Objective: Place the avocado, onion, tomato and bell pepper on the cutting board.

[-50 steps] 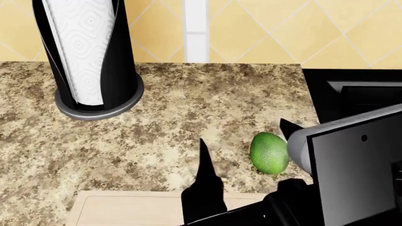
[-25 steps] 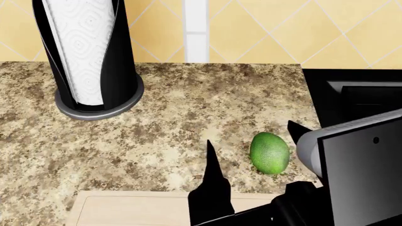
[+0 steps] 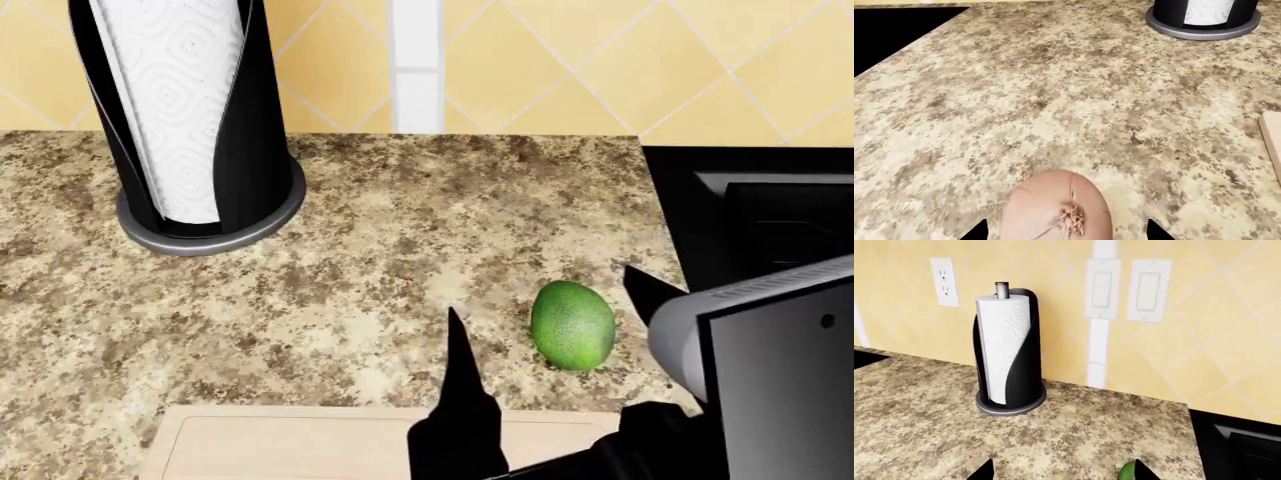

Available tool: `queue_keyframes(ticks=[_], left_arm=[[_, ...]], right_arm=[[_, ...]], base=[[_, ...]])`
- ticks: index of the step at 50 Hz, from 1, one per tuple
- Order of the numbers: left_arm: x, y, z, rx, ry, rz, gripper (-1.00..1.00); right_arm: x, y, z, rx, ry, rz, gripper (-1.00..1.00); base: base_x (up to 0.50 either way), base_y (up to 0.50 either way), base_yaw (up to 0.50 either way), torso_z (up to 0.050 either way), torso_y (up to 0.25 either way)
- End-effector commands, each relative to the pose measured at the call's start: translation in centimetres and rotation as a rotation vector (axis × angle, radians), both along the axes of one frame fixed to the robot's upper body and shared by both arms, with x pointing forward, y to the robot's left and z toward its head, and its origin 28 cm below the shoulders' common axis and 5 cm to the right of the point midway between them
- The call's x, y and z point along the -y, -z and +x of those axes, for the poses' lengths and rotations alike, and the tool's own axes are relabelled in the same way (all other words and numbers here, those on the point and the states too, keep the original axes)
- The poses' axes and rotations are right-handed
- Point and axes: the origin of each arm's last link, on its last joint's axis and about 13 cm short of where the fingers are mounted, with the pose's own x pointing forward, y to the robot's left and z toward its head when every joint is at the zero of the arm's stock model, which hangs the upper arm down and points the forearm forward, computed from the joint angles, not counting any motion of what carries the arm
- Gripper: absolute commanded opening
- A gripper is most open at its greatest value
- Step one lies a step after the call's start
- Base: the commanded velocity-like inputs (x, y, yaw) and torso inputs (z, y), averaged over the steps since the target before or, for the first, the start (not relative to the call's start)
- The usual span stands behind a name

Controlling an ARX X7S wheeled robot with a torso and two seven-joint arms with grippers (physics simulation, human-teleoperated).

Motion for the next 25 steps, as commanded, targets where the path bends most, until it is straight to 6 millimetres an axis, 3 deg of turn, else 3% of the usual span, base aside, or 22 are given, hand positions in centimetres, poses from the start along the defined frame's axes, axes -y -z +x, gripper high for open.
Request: queue_keyframes(ticks=[1,25], left_arm=[[-0.2,0.4,0.6,0.0,-0.008,0.007,1.0],[-0.7,1.9,0.9,-0.035,-0.031,-0.028,1.0]], right_arm=[[0.0,-0.4,-0.2,0.032,-0.007,0.025,1.0],[0.1,-0.6,-0.5,0.028,-0.003,0.025,1.0]], base=[[0.0,0.0,0.0,0.0,0.0],[0.0,0.0,0.0,0.0,0.0]])
